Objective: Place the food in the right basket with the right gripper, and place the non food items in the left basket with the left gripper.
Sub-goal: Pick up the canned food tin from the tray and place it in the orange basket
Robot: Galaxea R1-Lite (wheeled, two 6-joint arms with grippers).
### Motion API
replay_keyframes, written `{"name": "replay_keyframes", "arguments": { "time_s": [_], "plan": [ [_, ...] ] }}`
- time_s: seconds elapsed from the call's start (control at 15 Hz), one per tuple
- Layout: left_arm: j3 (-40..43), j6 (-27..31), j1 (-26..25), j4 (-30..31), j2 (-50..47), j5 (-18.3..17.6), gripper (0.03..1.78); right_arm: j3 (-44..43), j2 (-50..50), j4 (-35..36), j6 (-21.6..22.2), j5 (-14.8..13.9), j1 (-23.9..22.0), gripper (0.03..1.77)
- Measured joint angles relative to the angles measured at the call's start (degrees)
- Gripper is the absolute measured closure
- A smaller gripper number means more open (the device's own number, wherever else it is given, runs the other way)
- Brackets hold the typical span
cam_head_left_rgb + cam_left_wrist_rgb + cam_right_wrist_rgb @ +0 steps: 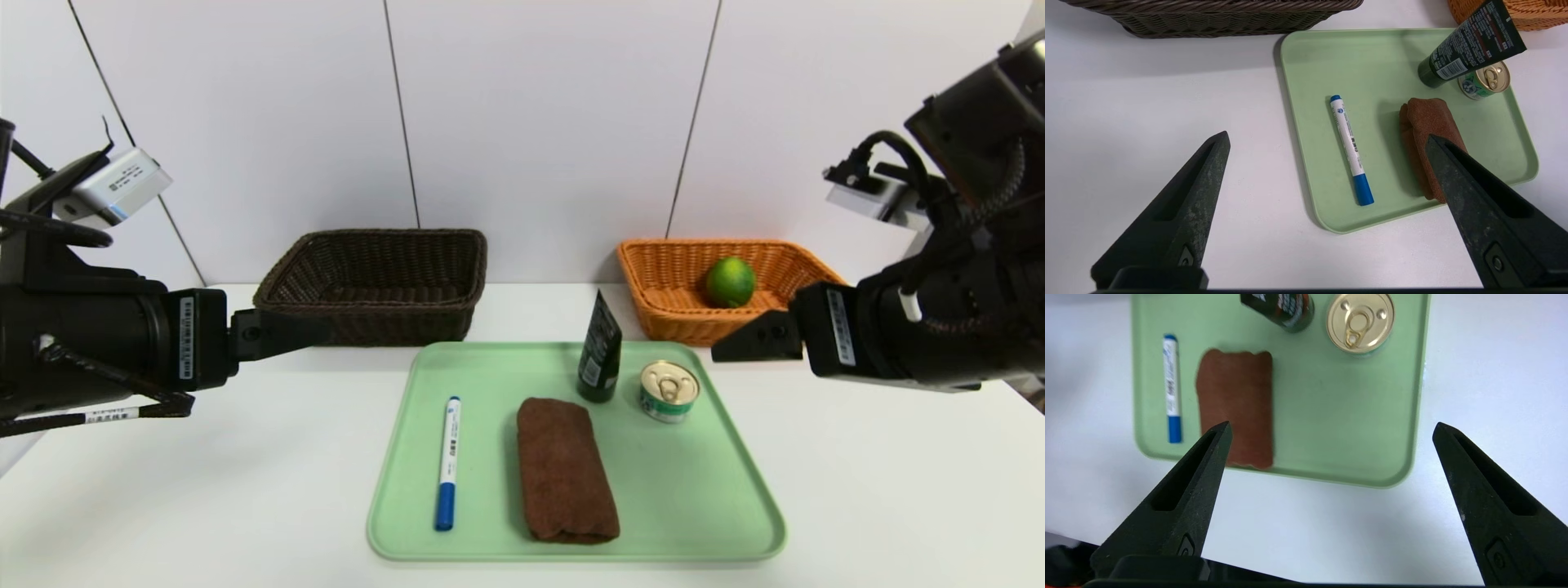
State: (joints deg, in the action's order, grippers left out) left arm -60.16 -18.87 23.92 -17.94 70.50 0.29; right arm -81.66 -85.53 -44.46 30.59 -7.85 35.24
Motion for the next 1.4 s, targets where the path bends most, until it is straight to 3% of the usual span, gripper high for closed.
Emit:
{"name": "replay_keyframes", "arguments": {
  "time_s": [0.27,0.47,0.67,1.13,1.4],
  "plan": [
    [1.54,0.02,0.0,0.0,-1.76,-0.13,0.12,23.52,5.55,20.3,-11.9,-3.45,0.56,0.11],
    [2.43,0.0,0.0,-0.07,-2.94,-0.13,0.12,37.34,6.9,39.67,-17.16,-4.71,0.8,0.11],
    [2.94,0.02,-0.02,-0.13,-3.83,-0.16,0.12,45.45,6.51,54.52,-18.58,-4.94,0.85,0.11],
    [3.68,0.07,-0.02,-0.16,-4.71,-0.16,0.12,56.83,1.71,77.53,-20.75,-4.94,0.61,0.1],
    [4.75,0.29,-0.02,-0.07,-5.17,-0.22,0.12,59.93,-1.55,84.12,-20.89,-5.07,0.52,0.1]
  ]
}}
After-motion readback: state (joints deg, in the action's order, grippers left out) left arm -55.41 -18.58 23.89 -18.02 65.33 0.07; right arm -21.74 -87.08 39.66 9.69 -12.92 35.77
